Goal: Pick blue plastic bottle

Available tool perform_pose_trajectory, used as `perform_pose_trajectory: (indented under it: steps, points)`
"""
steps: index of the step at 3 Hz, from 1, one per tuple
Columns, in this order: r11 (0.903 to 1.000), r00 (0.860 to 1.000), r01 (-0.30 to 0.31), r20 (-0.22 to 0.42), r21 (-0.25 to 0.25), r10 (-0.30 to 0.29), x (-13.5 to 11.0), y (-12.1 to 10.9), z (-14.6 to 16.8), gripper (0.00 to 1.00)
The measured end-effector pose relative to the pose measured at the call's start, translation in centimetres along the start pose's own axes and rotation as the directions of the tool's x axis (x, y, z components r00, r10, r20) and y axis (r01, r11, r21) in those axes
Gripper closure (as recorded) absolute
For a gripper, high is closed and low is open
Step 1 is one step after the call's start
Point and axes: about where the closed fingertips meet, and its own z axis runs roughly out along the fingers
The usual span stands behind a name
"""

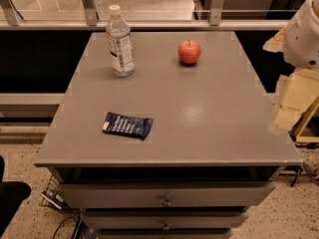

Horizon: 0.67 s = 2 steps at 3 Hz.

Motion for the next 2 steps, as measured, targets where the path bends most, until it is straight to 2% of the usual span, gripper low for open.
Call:
perform_pose_trajectory:
  steps: [2]
  points:
    - [1.0000, 1.000, -0.003, 0.005, 0.005, 0.003, -0.07, -0.10, 0.01, 0.00]
